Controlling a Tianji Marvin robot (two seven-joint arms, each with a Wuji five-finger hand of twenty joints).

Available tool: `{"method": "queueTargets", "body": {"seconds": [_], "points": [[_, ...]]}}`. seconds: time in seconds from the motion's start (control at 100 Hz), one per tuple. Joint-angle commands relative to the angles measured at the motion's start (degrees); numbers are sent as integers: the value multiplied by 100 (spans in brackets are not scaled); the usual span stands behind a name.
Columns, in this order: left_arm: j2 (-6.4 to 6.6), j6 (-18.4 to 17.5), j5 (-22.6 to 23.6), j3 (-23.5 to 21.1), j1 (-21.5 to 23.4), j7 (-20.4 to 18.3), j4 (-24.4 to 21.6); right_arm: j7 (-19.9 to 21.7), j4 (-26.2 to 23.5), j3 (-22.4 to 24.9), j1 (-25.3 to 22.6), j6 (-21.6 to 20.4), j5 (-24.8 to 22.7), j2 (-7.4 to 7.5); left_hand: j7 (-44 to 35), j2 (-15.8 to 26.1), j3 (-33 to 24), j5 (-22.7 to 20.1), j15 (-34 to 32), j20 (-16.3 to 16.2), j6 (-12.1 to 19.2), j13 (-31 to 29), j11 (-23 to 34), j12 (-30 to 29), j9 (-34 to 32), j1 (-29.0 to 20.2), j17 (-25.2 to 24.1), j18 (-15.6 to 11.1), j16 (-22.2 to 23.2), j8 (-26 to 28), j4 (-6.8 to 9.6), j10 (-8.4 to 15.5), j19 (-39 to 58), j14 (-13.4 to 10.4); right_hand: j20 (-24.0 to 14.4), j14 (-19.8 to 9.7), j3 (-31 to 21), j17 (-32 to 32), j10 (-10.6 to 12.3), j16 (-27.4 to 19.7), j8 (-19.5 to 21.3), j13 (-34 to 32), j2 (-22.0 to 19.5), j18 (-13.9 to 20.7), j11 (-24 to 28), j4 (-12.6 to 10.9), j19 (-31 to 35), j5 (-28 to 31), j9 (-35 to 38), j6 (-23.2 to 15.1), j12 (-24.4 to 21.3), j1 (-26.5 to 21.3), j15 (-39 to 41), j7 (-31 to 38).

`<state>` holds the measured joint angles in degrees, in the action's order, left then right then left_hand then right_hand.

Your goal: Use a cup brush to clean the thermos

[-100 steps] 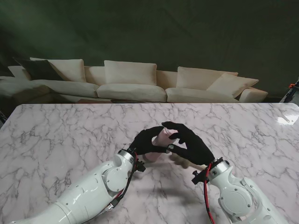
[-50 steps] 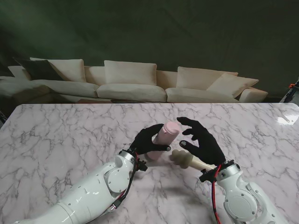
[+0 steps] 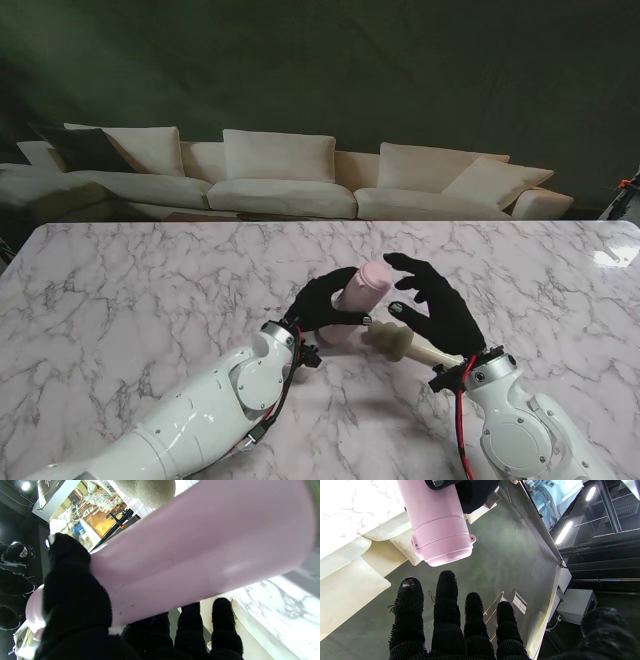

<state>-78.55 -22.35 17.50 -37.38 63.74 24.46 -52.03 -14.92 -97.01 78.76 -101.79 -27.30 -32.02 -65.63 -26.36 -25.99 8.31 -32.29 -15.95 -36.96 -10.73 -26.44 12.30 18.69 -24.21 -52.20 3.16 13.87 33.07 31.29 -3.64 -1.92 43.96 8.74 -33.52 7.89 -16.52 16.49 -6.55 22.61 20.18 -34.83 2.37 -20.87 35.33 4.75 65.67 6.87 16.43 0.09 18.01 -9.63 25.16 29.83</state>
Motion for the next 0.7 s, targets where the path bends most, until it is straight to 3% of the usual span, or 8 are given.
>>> {"method": "queueTargets", "body": {"seconds": [0.0,0.69], "points": [[95,42,71,-38,102,-88,-62,-13,22,6,-34,30,-20,-20,-722,2000,-702,-940,156,-71,1765,108,-12,-62,199,-801,-75,-184,-63,-29,234,250,-174,-222,-98,-187,122,-102,119,80,120,87,-192,137,85,-123,-24,-56,-57,-203,28,-174,19,42],[502,503,463,-432,398,-409,-531,-77,7,36,-63,34,-43,-31,-529,1733,-662,-762,174,-105,1647,142,-74,-107,228,-596,-62,-130,-76,-131,260,215,-228,-132,-127,-202,191,-157,108,68,106,169,-237,143,98,-130,-71,-71,-84,-198,25,-207,-7,30]]}}
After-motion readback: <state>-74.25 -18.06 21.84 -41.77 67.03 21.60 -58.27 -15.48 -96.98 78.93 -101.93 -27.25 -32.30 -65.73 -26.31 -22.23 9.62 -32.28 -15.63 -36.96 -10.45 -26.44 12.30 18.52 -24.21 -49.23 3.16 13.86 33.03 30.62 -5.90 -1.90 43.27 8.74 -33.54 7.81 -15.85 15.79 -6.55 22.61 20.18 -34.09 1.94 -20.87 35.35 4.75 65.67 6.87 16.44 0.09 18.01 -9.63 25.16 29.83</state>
